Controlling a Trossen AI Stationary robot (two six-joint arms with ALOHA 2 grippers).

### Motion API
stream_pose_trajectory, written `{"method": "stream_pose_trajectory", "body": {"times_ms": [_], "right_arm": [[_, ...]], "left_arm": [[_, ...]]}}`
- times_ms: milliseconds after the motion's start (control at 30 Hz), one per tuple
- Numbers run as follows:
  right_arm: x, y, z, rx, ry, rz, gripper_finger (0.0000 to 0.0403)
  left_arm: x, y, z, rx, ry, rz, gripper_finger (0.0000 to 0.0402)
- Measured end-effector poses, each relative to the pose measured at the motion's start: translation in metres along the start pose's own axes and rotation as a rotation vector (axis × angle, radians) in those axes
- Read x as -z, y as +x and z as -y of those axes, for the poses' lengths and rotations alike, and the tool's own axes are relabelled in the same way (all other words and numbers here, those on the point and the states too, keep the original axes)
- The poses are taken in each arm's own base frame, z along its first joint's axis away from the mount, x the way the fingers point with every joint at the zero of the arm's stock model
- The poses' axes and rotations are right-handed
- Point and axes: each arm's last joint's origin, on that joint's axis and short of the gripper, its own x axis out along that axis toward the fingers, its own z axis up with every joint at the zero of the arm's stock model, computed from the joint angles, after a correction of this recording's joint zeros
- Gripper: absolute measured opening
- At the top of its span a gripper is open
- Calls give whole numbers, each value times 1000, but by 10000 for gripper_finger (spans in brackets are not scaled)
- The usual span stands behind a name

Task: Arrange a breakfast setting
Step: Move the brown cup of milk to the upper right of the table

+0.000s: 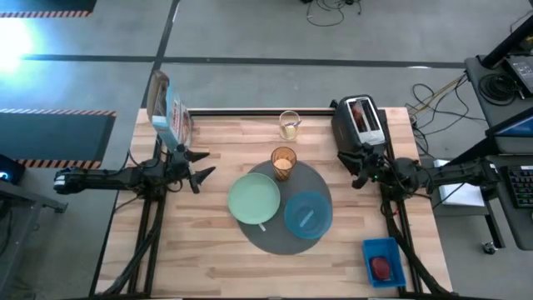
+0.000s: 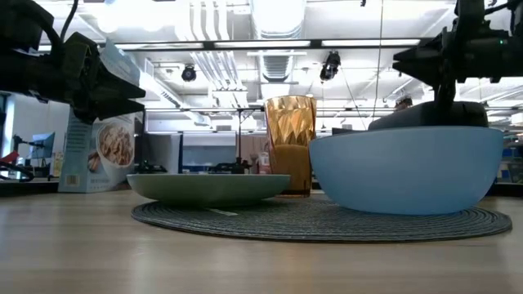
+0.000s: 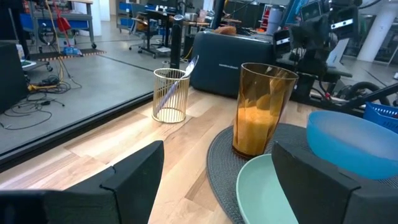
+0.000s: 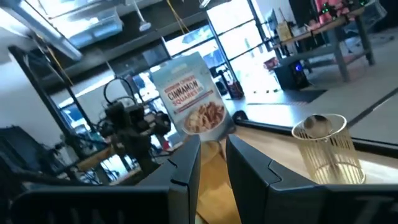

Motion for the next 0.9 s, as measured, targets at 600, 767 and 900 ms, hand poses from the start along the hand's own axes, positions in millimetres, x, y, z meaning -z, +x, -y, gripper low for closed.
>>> {"method": "stream_pose_trajectory", "body": {"times_ms": [600,767,900], "right_arm": [[-54,40,-48,0,-90,-444,70],[-76,50,-63,70,-89,-594,100],[-93,59,-75,57,-84,-587,132]], "left_arm": [[0,0,0,0,0,0,282],[0,0,0,0,0,0,282],[0,0,0,0,0,0,282]]}}
